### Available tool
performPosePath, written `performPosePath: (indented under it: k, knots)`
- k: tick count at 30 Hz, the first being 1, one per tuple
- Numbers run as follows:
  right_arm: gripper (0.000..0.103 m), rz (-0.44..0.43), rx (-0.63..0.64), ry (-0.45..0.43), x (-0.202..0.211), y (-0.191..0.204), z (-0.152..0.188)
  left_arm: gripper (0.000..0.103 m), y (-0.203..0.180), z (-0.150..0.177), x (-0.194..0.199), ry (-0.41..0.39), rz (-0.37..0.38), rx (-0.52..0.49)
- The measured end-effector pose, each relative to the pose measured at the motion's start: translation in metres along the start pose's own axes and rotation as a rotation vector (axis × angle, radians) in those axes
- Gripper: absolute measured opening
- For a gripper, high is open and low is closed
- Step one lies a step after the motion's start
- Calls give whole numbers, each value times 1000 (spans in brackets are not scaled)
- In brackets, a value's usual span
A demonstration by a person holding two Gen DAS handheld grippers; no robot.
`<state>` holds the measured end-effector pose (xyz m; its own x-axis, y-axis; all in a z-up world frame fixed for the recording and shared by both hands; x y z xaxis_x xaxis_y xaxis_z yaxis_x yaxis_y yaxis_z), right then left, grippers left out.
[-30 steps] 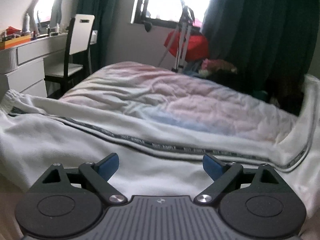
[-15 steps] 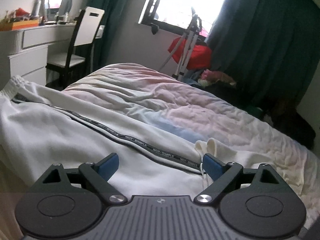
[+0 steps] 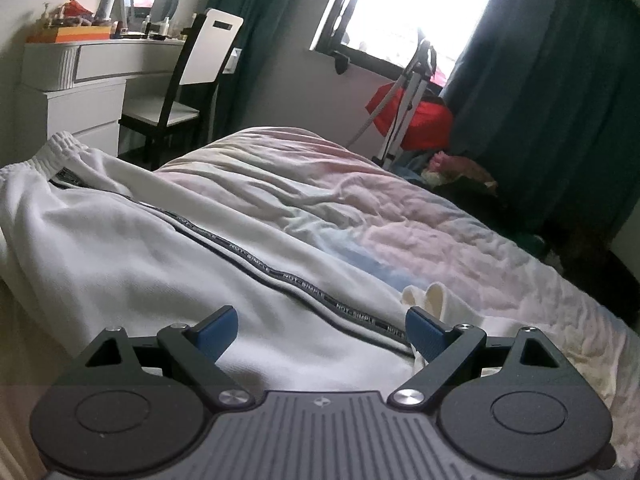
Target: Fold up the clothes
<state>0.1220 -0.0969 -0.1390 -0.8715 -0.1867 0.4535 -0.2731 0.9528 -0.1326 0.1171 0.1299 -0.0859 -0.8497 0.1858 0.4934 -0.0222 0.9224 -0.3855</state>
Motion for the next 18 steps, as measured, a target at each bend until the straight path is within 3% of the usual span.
performPosePath:
  k: [2, 3, 6, 12, 18]
  knots:
    - [81, -76, -63, 19, 8, -1, -2, 92, -2, 2, 2, 5, 1, -14]
    - [85, -116, -100, 32, 14, -1, -3, 92, -2, 3, 2, 8, 1, -20]
    - [85, -223, -221, 72, 31, -7, -7, 92, -3, 6, 6, 13, 9, -24]
    - [85, -270, -503, 84, 50, -53, -13, 92, -12, 16, 2, 71, 94, -5]
    - [85, -138, -579, 88, 14, -79, -29, 91, -29, 26, -10, 151, 204, -16]
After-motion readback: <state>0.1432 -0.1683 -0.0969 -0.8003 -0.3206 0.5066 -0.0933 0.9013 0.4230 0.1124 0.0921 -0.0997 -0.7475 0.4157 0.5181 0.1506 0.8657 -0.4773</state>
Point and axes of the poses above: each gripper's, at about its wrist camera, not at the fingertips, and x roughly against the way its jaws point, y to its left, z to its underside, the point moved 3 cm from there along -x, roughly the way its jaws point, and after that the axes turned 9 degrees about z, right-handed, at the moved point
